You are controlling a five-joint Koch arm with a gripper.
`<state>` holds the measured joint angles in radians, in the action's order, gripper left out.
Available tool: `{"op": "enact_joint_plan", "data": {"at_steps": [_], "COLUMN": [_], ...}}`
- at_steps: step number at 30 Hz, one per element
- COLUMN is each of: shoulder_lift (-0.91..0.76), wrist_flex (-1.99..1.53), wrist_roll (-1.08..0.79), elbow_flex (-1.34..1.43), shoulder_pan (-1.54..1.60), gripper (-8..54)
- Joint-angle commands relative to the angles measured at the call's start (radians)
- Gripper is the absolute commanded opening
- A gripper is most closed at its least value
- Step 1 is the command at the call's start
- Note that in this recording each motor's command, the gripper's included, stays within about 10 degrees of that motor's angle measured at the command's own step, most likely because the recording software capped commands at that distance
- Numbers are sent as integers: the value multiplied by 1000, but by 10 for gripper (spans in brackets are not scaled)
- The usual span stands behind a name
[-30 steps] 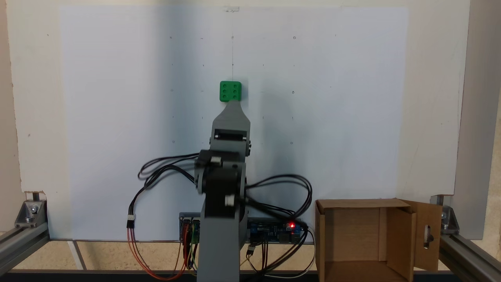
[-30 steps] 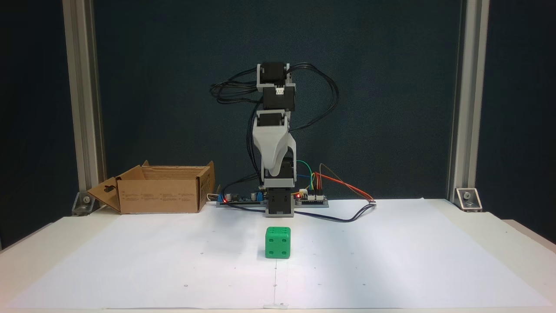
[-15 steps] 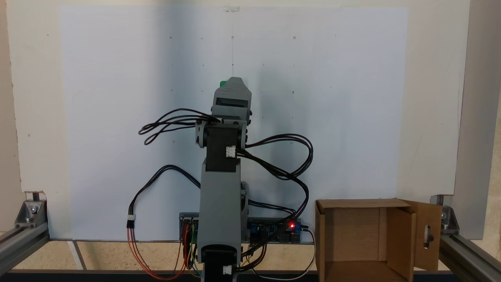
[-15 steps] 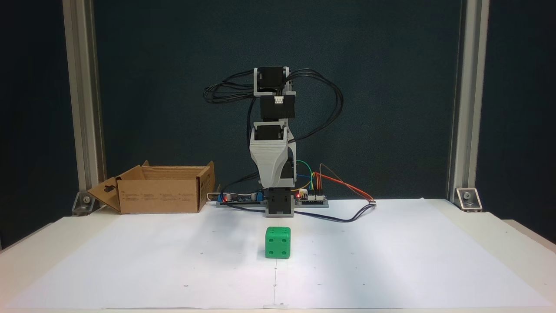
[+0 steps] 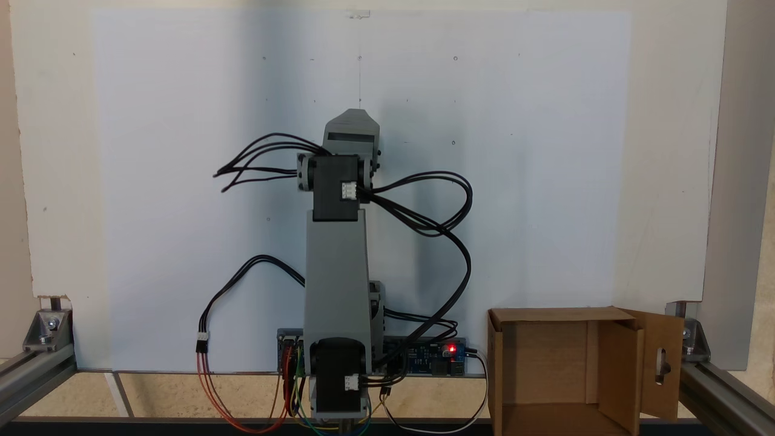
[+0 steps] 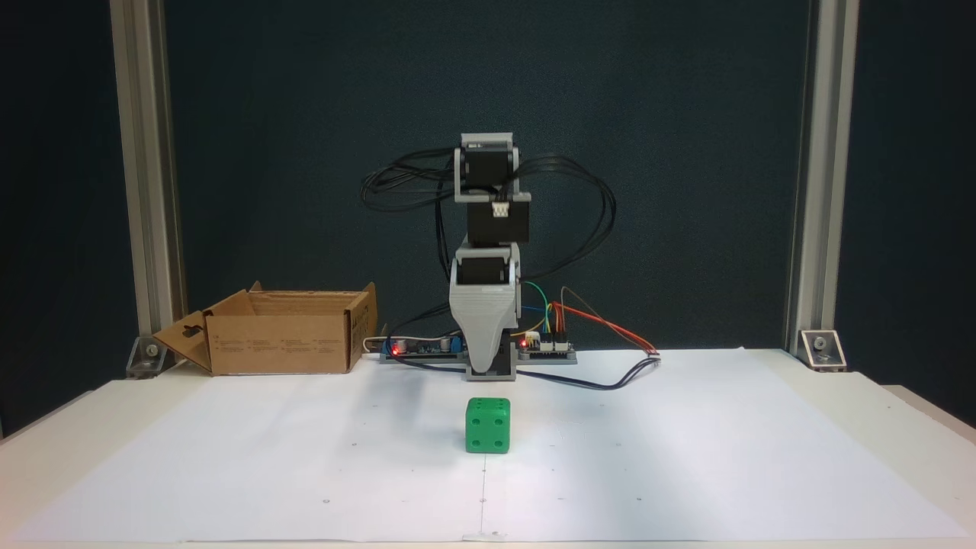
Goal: Grasp a green dice and put it in the bin.
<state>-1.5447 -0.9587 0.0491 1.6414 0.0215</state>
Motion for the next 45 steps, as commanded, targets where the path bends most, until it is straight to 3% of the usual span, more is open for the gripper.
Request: {"op": "enact_joint_plan", "data": {"at_steps": [1,45], "shoulder_lift": [-5,81], "wrist_flex": [60,270], "wrist_roll": [43,75], "elbow_flex": [-15,156], "shoulder_pan": [12,17], "gripper": [433,432]}}
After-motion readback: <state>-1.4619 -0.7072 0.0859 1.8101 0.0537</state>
